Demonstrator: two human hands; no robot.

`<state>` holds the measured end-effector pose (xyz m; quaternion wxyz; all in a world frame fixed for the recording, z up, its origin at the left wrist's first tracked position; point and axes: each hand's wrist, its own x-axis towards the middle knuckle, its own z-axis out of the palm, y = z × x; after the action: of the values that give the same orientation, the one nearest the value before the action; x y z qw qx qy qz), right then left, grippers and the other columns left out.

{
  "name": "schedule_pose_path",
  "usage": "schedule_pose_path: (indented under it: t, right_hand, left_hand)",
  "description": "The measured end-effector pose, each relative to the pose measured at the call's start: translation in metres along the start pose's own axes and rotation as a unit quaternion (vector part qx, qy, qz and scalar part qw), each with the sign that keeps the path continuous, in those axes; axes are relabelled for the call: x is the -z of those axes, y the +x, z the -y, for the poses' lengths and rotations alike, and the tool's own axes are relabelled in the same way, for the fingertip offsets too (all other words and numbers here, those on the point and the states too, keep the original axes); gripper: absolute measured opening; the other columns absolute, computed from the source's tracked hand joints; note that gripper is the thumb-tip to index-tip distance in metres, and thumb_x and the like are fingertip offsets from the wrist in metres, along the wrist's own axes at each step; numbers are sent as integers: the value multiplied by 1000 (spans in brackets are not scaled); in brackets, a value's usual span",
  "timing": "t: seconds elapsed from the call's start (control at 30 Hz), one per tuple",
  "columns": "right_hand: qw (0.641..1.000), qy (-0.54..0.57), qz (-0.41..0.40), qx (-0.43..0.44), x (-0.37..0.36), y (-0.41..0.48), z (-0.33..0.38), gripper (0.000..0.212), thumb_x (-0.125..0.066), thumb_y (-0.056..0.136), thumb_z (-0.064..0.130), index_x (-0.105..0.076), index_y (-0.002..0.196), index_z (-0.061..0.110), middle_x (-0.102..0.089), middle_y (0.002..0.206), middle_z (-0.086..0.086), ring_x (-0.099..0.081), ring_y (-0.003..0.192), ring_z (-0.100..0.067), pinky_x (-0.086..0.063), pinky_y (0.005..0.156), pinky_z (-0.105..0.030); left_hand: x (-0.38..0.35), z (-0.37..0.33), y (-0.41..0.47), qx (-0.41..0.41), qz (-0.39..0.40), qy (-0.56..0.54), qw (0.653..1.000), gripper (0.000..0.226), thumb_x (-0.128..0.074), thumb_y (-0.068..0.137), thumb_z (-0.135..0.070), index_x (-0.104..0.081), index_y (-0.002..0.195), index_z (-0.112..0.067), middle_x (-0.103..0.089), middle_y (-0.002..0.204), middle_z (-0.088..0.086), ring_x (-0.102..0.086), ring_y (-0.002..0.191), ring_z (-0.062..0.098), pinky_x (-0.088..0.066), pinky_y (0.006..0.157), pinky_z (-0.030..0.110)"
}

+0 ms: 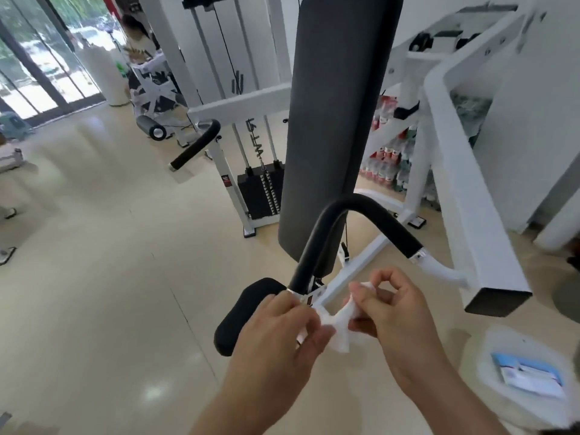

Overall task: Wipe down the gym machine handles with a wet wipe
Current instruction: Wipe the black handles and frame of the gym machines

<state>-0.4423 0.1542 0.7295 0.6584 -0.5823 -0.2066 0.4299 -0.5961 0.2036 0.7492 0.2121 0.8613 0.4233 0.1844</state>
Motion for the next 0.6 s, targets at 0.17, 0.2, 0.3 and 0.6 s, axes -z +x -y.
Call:
schedule_pose_path:
  t: [0.17, 0.2, 0.3, 0.6]
  right_hand:
    - [1000, -28, -14, 2, -19, 27, -3, 14, -65, 87, 11, -55, 78, 7, -61, 59, -5, -63, 57, -8, -54, 61, -27]
    - [999, -34, -17, 0, -23, 31, -3, 11, -66, 86, 12, -59, 78, 8, -63, 63, -6, -64, 61, -11, -55, 64, -27]
    - [999, -33, 26, -11, -31, 36, -3, 6, -68, 83, 21, -70, 86, 17, -71, 80, -3, -68, 79, -17, -56, 74, -26]
    - [895, -391, -200, 79, -89, 19, -51, 16, -76, 77, 25, -71, 79, 40, -61, 94, 21, -50, 96, -1, -37, 73, -14]
  left_hand:
    - [2, 31, 41, 46, 70, -172, 982, 26, -69, 82, -34, -61, 60, -21, -56, 78, -6, -50, 64, 4, -39, 60, 16]
    - [5, 36, 48, 61, 96, -223, 968, 19, -70, 82, -31, -65, 65, -24, -58, 73, -2, -51, 63, 7, -42, 63, 21]
    - [12, 48, 68, 85, 168, -345, 920, 7, -70, 81, -28, -71, 74, -29, -60, 61, 0, -54, 62, 12, -49, 67, 34]
    - [18, 121, 108, 32, 288, -348, 892, 15, -65, 86, -21, -76, 77, -24, -68, 65, -4, -57, 61, 6, -44, 59, 17]
